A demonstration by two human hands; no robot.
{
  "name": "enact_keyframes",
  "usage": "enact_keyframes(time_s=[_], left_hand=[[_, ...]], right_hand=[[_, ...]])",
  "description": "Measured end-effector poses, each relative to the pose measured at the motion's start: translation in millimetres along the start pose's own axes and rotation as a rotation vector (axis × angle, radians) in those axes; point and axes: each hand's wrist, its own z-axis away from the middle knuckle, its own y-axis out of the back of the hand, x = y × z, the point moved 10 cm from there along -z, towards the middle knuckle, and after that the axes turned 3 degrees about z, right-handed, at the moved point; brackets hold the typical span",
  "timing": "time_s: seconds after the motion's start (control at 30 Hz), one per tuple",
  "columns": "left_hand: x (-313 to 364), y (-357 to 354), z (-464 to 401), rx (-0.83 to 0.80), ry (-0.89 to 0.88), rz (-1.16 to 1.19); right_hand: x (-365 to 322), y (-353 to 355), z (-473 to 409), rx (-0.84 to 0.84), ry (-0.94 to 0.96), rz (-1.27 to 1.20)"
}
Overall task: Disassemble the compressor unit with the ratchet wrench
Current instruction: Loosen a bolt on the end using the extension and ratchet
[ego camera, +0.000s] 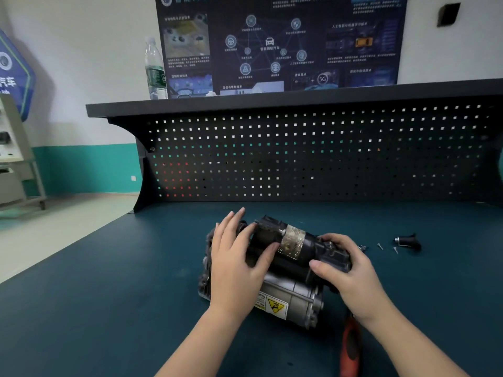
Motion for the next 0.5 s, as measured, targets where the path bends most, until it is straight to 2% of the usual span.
enact_keyframes(time_s=[0.5], left_hand=[[-0.9, 0.1, -0.5, 0.079, 0.04, 0.075]], right_hand=[[-12.0, -4.6, 2.9, 0.006, 0.047, 0.036]])
